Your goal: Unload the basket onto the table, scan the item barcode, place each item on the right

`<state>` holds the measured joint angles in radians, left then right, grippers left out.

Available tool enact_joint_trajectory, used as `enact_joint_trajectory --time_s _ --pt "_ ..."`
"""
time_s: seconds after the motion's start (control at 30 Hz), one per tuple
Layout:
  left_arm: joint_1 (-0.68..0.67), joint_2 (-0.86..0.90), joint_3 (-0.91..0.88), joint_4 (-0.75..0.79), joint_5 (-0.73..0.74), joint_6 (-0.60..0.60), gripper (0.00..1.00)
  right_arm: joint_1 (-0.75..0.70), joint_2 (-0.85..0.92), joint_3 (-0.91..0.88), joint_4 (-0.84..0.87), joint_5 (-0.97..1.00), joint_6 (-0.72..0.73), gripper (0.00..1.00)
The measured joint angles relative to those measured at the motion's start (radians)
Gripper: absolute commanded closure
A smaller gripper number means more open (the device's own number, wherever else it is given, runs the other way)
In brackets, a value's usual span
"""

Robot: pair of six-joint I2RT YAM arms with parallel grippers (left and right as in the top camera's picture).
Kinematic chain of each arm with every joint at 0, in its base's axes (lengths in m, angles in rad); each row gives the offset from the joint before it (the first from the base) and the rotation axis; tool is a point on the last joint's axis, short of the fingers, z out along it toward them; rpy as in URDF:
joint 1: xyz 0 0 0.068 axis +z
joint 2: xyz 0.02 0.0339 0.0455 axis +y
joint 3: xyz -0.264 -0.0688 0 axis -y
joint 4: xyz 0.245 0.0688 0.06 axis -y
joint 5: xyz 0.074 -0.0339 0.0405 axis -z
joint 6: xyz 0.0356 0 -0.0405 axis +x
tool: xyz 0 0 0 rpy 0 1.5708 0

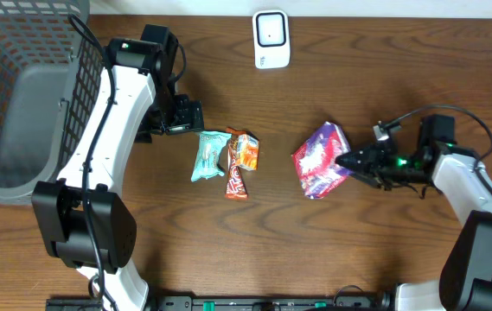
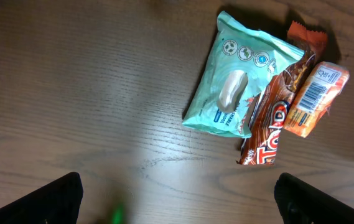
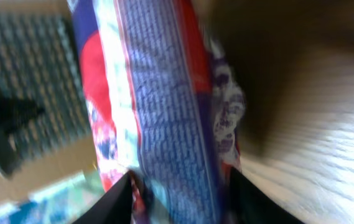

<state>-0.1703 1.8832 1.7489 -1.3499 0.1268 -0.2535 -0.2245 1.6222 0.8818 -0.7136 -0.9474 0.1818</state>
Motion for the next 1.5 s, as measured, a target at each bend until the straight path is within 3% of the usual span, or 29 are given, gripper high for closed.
enact_joint_trajectory --time_s 0.3,0.4,0.63,0.83,1.27,1.5 --pt "0.0 0.0 0.0 0.0 0.0 0.0 0.02 -0.023 0.0 0.169 -0.252 0.193 -0.083 0.37" --pt "0.0 0.0 0.0 0.0 0.0 0.0 0.02 -0.021 0.0 0.234 -0.303 0.269 -0.1 0.3" --pt "0.0 0.0 0.0 0.0 0.0 0.0 0.02 -0.019 0.0 0.263 -0.321 0.39 -0.122 0.13" --pt "0.0 0.0 0.0 0.0 0.0 0.0 0.02 -0.013 0.0 0.263 -0.316 0.455 -0.126 0.05" --pt "0.0 0.0 0.0 0.0 0.0 0.0 0.02 0.005 0.0 0.227 -0.214 0.522 -0.126 0.01" --pt "0.0 0.0 0.0 0.0 0.0 0.0 0.02 0.049 0.0 0.144 -0.084 0.526 -0.126 0.07"
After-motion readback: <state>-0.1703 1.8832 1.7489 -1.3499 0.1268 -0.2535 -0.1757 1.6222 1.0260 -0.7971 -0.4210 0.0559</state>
